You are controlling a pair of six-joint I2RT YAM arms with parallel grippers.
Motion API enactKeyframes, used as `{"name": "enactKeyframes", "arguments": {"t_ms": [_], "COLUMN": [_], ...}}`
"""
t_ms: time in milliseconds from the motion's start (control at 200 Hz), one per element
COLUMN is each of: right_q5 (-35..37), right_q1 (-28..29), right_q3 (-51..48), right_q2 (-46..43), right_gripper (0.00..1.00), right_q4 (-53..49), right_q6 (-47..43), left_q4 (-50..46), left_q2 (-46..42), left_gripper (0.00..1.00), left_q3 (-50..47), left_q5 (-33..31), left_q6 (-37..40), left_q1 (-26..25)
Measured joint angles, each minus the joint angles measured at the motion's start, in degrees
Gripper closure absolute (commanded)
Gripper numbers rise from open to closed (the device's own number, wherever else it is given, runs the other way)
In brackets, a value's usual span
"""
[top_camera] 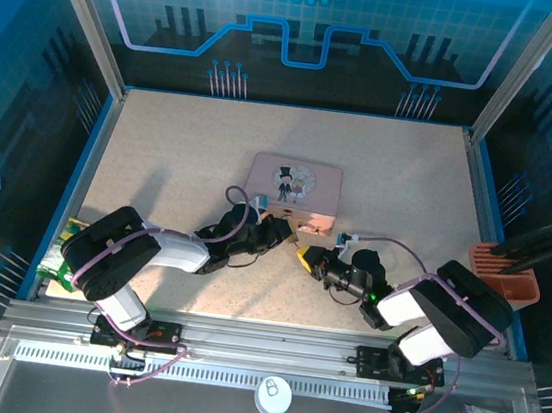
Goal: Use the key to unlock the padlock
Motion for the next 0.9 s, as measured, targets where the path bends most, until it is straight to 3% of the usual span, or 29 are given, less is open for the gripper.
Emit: {"name": "enactKeyframes", "arguments": {"t_ms": [375, 901], "right_q5": [1.4, 3.2], "right_q1": [0.0, 4.2], "right_q3": [1.2, 1.8], "right_q2": [-15.7, -12.9], "right_gripper": [1.00, 1.00], "right_q4": [-16.1, -17.7], "right_q6": [-3.0, -3.4], "left_q4": [-1.2, -1.9], "left_q2": [-1.9, -2.0], "left_gripper": [1.00, 1.00], "left_q3": [0.0, 0.0], "left_q5": [0.4, 0.9], "left_q6": [0.4, 0.3], "left_q1": [0.0, 0.0]}}
